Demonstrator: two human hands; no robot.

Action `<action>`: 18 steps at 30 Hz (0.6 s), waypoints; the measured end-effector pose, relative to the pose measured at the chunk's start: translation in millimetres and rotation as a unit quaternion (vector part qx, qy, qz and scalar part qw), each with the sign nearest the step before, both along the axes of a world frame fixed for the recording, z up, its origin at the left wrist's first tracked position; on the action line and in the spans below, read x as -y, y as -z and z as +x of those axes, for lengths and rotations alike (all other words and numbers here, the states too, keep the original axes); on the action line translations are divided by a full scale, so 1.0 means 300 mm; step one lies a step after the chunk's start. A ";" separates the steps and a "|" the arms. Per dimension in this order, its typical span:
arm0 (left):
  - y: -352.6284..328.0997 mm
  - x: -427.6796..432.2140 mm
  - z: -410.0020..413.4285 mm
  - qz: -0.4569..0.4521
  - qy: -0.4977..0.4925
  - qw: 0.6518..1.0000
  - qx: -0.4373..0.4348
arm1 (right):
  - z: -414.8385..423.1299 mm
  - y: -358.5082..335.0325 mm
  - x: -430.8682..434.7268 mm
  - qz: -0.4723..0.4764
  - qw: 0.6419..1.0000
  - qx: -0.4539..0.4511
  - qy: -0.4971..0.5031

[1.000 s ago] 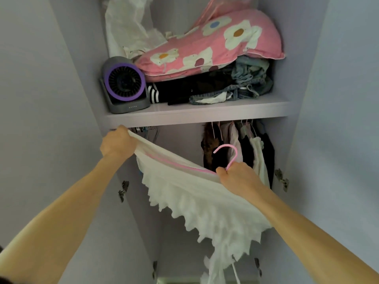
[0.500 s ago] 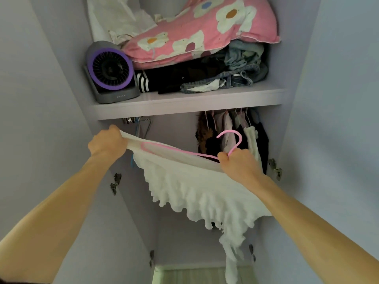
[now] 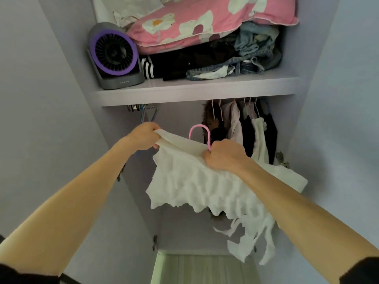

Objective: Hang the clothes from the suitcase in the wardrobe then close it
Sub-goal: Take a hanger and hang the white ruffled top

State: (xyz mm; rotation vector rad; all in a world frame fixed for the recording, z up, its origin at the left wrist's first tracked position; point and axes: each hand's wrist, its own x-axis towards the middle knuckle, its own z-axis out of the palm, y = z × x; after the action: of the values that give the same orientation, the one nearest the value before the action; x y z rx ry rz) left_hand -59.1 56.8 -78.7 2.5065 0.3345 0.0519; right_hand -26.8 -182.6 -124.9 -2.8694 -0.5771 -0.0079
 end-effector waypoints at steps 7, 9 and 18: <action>0.051 0.031 -0.063 -0.304 0.096 0.945 -0.069 | 0.080 -0.051 0.023 0.190 0.982 0.007 0.010; 0.098 -0.009 -0.088 -0.308 0.068 0.948 -0.031 | 0.091 -0.047 0.040 0.199 0.980 0.018 0.028; 0.307 -0.155 -0.146 -0.065 -0.042 0.994 0.081 | 0.120 -0.003 0.039 0.242 0.968 0.007 0.065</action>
State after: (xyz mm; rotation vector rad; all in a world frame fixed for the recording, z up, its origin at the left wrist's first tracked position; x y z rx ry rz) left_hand -102.8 103.4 -170.8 2.3398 0.3648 0.2580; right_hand 9.3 -194.4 -124.1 -2.4247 -0.3305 -0.1668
